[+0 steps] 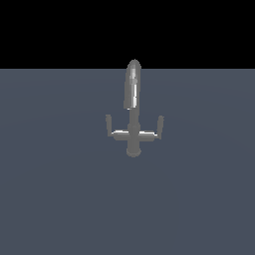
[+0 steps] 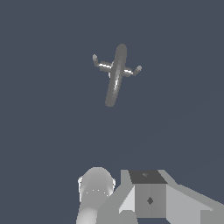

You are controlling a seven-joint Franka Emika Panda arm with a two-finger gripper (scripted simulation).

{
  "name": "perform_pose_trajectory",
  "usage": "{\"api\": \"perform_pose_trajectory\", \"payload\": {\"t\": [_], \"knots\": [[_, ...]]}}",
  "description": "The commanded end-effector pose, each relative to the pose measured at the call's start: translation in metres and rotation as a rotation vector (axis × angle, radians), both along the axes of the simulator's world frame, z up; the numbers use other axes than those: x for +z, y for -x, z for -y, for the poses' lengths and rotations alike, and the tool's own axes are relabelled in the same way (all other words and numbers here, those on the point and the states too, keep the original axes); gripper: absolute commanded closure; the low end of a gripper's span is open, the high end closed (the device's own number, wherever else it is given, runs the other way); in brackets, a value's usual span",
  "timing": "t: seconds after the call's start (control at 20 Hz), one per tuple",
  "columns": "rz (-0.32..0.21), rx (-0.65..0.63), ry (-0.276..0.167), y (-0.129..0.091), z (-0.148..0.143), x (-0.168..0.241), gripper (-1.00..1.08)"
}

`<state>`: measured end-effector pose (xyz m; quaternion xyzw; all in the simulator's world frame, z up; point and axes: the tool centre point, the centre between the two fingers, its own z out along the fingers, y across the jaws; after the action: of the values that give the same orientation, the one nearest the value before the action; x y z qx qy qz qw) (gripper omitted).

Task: Turn on the faucet by rotating a designated handle.

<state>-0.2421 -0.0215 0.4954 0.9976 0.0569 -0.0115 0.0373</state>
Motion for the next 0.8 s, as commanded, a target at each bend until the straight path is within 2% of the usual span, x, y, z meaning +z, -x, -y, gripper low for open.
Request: {"api": "perform_pose_trajectory", "payload": {"t": [0.0, 0.3, 0.75], "knots": [[-0.027, 0.044, 0.026, -0.004, 0.001, -0.003, 1.08], [-0.122, 0.192, 0.104, -0.016, 0.006, -0.013, 1.08], [-0.311, 0.459, 0.213, -0.04, 0.012, -0.031, 1.08]]}}
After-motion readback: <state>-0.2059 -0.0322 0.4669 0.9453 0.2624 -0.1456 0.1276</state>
